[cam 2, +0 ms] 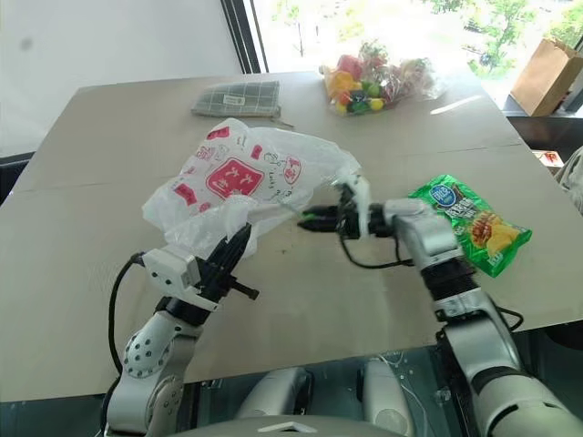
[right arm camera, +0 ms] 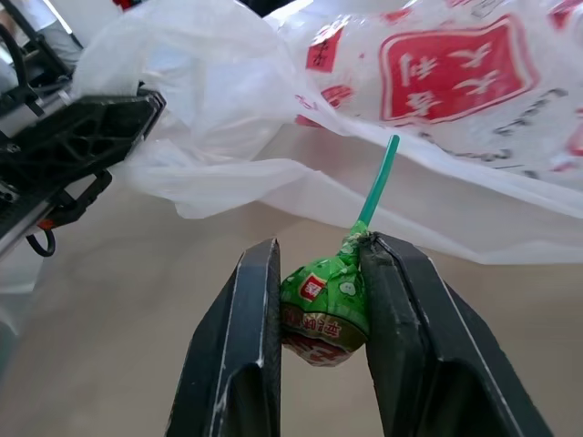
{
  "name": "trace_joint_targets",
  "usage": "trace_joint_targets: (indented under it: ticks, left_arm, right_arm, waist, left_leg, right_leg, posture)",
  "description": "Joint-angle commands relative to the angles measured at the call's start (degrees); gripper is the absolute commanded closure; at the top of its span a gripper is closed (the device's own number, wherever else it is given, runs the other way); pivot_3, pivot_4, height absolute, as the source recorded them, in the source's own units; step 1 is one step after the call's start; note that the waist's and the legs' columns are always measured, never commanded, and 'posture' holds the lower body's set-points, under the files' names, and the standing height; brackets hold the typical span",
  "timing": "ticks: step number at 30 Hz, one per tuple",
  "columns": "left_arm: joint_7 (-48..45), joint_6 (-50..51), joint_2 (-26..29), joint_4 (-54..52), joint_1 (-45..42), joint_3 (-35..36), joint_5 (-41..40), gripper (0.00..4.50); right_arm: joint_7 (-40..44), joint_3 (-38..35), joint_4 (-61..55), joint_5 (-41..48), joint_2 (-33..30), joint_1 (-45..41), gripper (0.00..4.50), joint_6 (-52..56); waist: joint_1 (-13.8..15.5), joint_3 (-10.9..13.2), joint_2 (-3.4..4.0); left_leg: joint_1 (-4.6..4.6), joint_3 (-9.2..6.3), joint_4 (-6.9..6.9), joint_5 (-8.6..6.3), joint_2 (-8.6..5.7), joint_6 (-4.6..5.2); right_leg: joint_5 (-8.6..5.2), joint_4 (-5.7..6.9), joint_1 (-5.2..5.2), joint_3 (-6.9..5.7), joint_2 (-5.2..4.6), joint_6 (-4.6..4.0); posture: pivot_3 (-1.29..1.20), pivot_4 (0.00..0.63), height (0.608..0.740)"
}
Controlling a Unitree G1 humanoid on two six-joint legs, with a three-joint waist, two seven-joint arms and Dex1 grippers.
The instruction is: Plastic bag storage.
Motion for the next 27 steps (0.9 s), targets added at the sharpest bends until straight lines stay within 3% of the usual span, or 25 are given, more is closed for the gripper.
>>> trace_joint_targets:
  ticks: [1,7,13,15,20,27]
  left_arm:
    - [0.96,-1.24,-0.75,-2.87,1.04,-1.78,0.42,4.50]
    - [-0.28,-2.01,0.50,-2.93,2.88,-3.16,0.53,4.50]
    - [-2.25,-2.57,2.85,-3.77,4.28,-3.67,-0.06,4.50]
    - [-2.89,-2.83,3.62,-4.14,5.09,-3.90,-0.18,4.50]
    - [-2.62,-3.34,3.93,-4.48,6.46,-4.17,-0.29,4.50]
    - [-2.02,-4.08,3.78,-4.92,7.35,-4.70,0.03,4.50]
  right_arm:
    - [6.67,1.38,-7.10,4.55,-2.62,1.29,3.77,5.56]
    - [4.18,4.67,-9.81,3.84,1.22,1.06,3.77,7.12]
    - [2.05,6.96,-1.21,-0.41,7.19,-3.58,3.77,2.50]
    - [-2.51,6.89,5.67,-3.61,11.65,-6.67,3.77,-2.14]
    - [-18.98,0.62,25.98,-8.79,23.93,-13.93,3.77,-19.85]
    - [-33.65,-12.08,39.78,-7.00,30.15,-20.48,3.77,-38.27]
  waist:
    - [-0.24,0.00,-0.01]
    - [-1.00,-0.01,0.01]
    - [-0.69,0.00,0.01]
    - [-0.54,0.00,0.01]
    - [-1.59,0.00,0.03]
    - [-1.49,0.01,0.05]
  left_leg:
    - [-0.02,0.00,0.00,0.00,0.02,0.00]
    - [0.02,0.01,-0.07,0.00,0.08,-0.01]
    - [0.00,0.01,0.10,0.01,0.01,-0.02]
    - [0.00,-0.01,0.10,0.01,0.01,-0.02]
    - [0.04,0.02,0.05,0.05,0.02,-0.10]
    - [0.02,0.02,0.10,0.06,-0.08,-0.10]
  right_leg:
    - [0.00,-0.01,-0.02,0.01,0.02,0.00]
    - [0.00,0.08,-0.07,0.07,0.09,0.00]
    - [0.01,0.15,-0.06,0.06,0.04,-0.01]
    - [0.01,0.15,-0.06,0.04,0.04,-0.01]
    - [0.01,0.29,-0.13,0.07,0.09,-0.02]
    - [0.00,0.37,-0.17,0.02,0.05,-0.02]
  posture:
    - [0.00,0.150,0.740]
    - [0.00,0.150,0.740]
    - [0.00,0.150,0.740]
    - [0.00,0.150,0.740]
    - [0.00,0.150,0.740]
    - [0.00,0.150,0.740]
